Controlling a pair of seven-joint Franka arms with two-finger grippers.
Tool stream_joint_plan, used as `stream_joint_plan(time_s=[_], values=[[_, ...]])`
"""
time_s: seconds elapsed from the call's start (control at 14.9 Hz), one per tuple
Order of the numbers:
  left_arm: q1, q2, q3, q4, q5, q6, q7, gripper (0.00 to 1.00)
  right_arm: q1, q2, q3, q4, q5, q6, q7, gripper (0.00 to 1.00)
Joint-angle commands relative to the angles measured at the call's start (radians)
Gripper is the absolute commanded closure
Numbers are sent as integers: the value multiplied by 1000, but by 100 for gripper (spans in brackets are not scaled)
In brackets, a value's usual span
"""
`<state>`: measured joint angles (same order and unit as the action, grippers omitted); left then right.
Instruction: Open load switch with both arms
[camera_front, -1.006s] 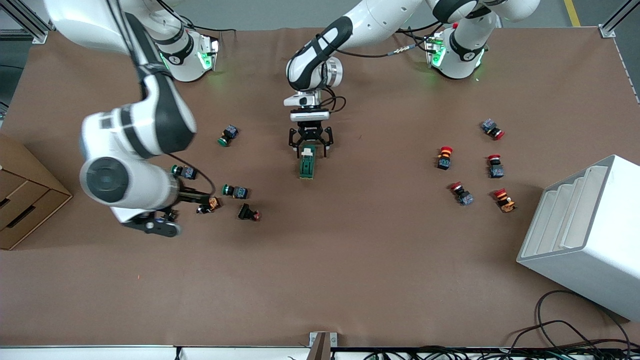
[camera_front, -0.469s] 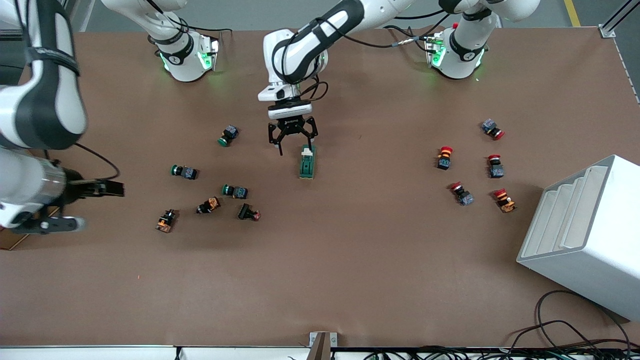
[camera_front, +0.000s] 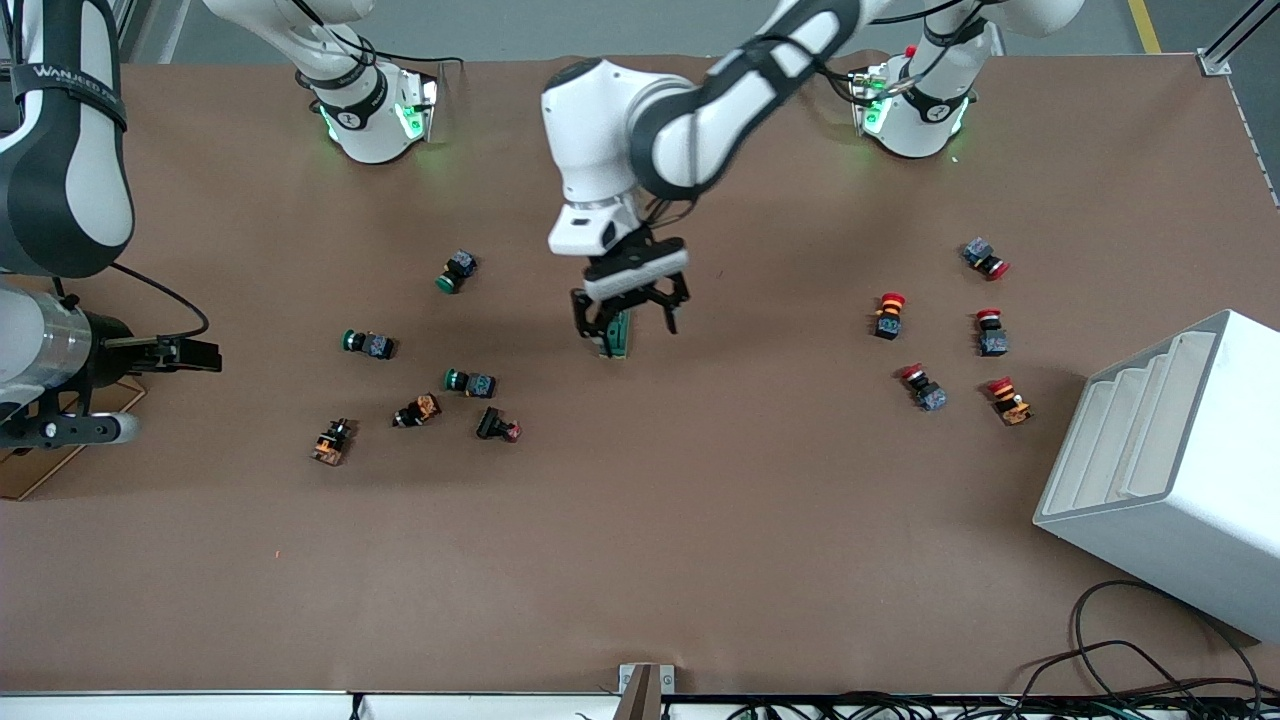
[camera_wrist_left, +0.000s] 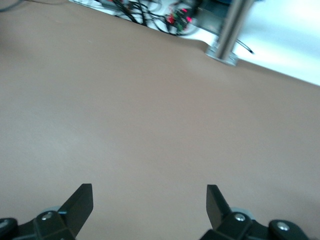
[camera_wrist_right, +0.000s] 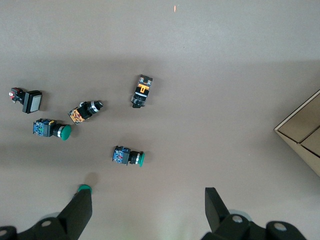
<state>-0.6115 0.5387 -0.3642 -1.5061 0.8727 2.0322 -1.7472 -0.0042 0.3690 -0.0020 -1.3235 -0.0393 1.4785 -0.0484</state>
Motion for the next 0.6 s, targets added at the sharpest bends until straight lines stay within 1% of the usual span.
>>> stream_joint_plan(time_s=[0.0, 0.2, 0.34, 0.4, 0.54], values=[[80, -32, -10, -19, -46, -93, 112, 0, -11, -5, 20, 12, -20, -26, -5, 0], [188, -60, -12, 18, -157, -110, 276, 0, -3, -5, 24, 12, -11, -55, 1, 0], [269, -104, -15, 18, -194, -110, 354, 0, -6, -7, 28, 10, 6, -53, -4, 0], [313, -129, -18, 21, -234, -110, 412, 0, -6, -5, 28, 10, 10, -46, -4, 0], [381, -169, -16, 73, -357, -113, 556, 0, -5, -10, 28, 12, 12, -43, -4, 0]])
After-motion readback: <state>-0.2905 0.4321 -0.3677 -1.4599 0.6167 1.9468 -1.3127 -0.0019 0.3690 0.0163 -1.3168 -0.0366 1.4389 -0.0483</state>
